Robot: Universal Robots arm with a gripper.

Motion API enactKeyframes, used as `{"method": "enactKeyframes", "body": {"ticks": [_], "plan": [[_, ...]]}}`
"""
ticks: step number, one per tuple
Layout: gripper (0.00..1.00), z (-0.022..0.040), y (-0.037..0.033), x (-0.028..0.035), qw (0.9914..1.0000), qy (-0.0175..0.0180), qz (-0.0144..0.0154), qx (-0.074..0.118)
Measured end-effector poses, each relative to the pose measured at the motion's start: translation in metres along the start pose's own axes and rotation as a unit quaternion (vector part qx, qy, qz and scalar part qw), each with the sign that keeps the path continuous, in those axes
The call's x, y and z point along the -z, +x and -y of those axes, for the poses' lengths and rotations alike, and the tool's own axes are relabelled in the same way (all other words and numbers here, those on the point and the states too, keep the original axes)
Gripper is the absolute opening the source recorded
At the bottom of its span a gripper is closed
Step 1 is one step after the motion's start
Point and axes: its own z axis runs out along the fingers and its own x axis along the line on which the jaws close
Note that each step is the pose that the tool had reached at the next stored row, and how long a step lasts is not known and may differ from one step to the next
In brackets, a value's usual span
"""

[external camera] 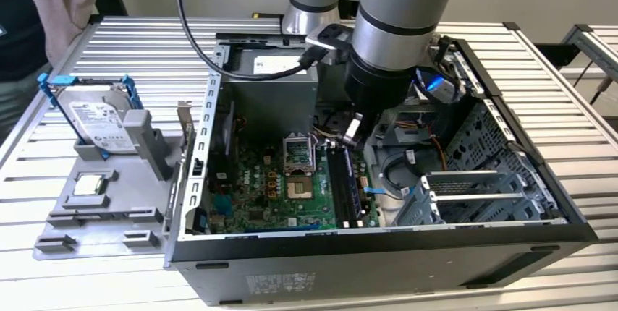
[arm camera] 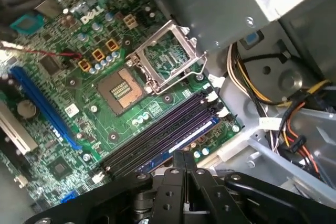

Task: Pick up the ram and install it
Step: 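Press down the ram until it locks into place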

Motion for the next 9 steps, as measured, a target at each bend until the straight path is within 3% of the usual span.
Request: {"method": "enactKeyframes", "body": {"ticks": [5,9], "plan": [[0.00,0.0000,0.0000,-0.0005,0.99897,-0.0015,-0.0005,0.045],[0.00,0.0000,0.0000,-0.0009,0.99662,-0.0025,-0.0008,0.082]]}}
